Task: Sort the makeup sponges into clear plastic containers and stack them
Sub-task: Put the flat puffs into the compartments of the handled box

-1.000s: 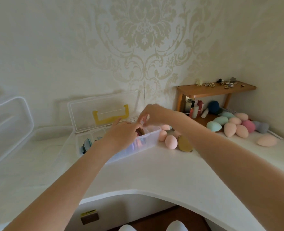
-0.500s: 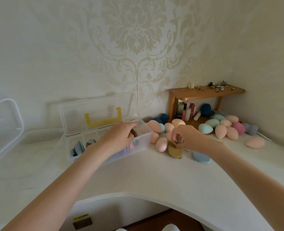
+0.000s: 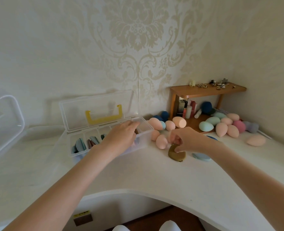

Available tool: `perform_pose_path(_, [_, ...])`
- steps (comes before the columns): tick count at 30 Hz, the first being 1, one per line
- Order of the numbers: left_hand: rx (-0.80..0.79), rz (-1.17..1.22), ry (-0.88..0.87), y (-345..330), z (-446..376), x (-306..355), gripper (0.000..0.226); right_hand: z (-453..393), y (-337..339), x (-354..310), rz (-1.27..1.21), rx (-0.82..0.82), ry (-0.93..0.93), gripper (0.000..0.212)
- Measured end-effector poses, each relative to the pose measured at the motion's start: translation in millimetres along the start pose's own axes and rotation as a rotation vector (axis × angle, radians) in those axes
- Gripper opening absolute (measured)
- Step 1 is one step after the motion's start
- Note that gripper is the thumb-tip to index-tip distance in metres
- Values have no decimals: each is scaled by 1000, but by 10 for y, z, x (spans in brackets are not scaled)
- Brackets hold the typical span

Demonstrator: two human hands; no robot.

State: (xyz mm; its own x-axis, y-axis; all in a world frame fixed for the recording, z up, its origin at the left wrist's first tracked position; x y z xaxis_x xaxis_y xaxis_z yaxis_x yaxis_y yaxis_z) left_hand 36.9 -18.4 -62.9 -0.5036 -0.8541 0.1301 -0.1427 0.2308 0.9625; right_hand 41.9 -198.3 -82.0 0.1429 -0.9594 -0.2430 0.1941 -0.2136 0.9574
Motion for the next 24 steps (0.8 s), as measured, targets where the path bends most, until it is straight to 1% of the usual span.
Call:
perform_pose_path(2, [-1, 18, 3, 10, -3, -26, 42, 27, 199, -24, 33, 49, 19, 20])
perform_pose_path(3, [-8, 8, 0, 9, -8, -35, 41, 34, 348, -53, 6, 111, 34, 17])
perform_pose_path(4, [-23, -10, -3, -1, -17, -39, 40, 30, 503, -83, -72, 187, 46, 15])
perform_pose_path(7, [-72, -61, 15, -38, -64, -47, 40, -28, 831, -269, -391, 411, 48, 20])
perform_pose_path(9, [-99, -80, 37, -56, -73, -57, 39, -100, 796, -478, -472, 492, 43, 23])
perform_pose_path(11, [-91, -66, 36, -53, -60, -54, 37, -174, 603, -708, -437, 510, 47, 23])
perform_pose_path(12, [-75, -38, 34, -45, -44, -56, 36, -227, 469, -811, -369, 501, 46, 20])
perform_pose_path(14, [-29, 44, 48, -17, -14, -77, 35, -329, 221, -974, -125, 483, 25, 14])
perform_pose_path(16, [-2, 109, 53, -11, -19, -101, 38, -379, 86, -1054, 108, 488, 12, 20])
perform_pose_path(17, [1, 122, 41, -8, -28, -101, 40, -387, 64, -1077, 151, 485, 24, 24])
perform_pose_path(20, [2, 101, 0, 43, -73, -64, 41, -385, 119, -1029, 72, 482, 77, 32])
perform_pose_path(22, [39, 76, -22, 104, -132, 8, 43, -344, 221, -922, -39, 450, 90, 33])
perform_pose_path(24, [81, 73, -78, 151, -234, 165, 45, -293, 350, -736, -96, 436, 89, 31])
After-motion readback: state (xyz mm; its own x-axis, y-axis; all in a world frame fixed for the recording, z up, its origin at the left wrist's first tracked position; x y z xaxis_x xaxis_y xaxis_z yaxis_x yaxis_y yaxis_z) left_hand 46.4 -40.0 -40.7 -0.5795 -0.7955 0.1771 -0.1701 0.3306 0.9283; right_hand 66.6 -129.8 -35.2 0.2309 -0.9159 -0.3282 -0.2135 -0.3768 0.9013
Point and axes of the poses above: each hand's wrist, its own z-axis away from the middle knuckle, its own y-axis out of the back of the hand, x = y × z, the point moved 6 cm from there along -z, towards the middle knuckle, and after that the axes turned 9 degrees about -y, right-handed, at the moved point
